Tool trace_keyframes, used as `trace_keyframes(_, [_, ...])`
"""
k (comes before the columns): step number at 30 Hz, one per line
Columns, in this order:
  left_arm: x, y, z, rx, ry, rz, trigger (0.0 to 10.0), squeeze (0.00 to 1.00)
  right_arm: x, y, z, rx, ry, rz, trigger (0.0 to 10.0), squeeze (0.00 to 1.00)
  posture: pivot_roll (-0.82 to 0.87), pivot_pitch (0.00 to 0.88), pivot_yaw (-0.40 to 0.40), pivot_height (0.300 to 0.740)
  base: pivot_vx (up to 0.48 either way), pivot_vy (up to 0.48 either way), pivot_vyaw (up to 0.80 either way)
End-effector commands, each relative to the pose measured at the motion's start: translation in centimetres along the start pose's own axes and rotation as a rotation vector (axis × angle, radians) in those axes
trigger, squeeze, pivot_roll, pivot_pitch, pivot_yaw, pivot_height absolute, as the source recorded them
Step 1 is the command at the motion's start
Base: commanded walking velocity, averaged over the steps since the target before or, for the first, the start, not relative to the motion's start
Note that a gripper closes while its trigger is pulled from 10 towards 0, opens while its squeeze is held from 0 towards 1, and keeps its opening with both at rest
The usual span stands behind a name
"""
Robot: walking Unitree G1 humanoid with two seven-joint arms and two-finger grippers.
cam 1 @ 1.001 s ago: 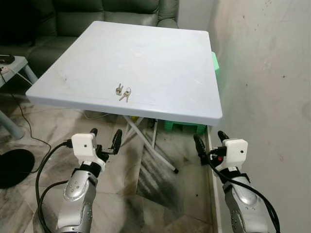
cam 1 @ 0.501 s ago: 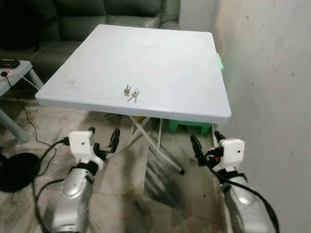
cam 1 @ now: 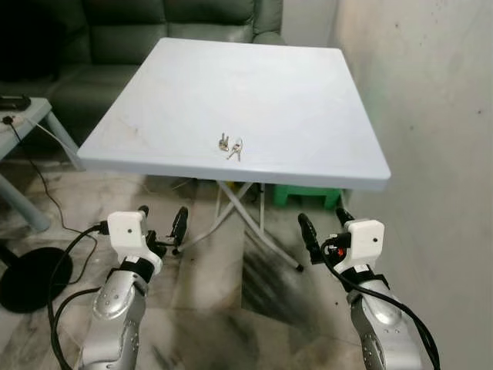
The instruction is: Hang keys on a hook
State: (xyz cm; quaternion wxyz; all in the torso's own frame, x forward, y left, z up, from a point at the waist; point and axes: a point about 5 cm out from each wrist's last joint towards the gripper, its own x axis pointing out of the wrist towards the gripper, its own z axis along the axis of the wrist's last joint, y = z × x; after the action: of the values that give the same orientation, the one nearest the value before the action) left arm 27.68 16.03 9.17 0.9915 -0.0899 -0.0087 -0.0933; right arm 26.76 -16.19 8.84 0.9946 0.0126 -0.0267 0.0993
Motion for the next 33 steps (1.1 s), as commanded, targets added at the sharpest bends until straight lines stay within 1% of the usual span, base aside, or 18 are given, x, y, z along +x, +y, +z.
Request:
trace_keyframes(1, [-0.12, 0.80, 0.41, 0.018, -0.003, 0.017, 10.0, 0.00, 0.22, 0.39, 0.55, 0.011, -0.023, 0.011, 10.0, 0.00, -0.01, 0.081, 0.000, 0.740, 0.000, 0.458, 0.00])
trace_keyframes(20, [-0.12, 0.71, 0.33, 0.004, -0.001, 0.025, 10.0, 0.00, 0.40, 0.44, 0.69, 0.011, -0.024, 0.018, 10.0, 0.00, -0.01, 0.080, -0.002, 0.740, 0.000, 0.436, 0.00])
trace_keyframes(21, [-0.14, 0.71, 0.32, 0.024, 0.001, 0.030, 10.0, 0.00, 0.40, 0.46, 0.71, 0.011, -0.024, 0.019, 10.0, 0.00, -0.01, 0.080, -0.001, 0.740, 0.000, 0.000, 0.00])
trace_keyframes(30, [-0.02, 0.41, 0.13, 0.061, 0.025, 0.032, 10.0, 0.00, 0.52, 0.40, 0.82, 0.009, -0.026, 0.021, 10.0, 0.00, -0.01, 0.079, -0.003, 0.740, 0.000, 0.000, 0.00])
trace_keyframes(33, [0.01, 0.54, 0.05, 0.065, 0.030, 0.042, 10.0, 0.00, 0.59, 0.38, 0.84, 0.007, -0.025, 0.022, 10.0, 0.00, 0.00, 0.083, -0.004, 0.740, 0.000, 0.000, 0.00])
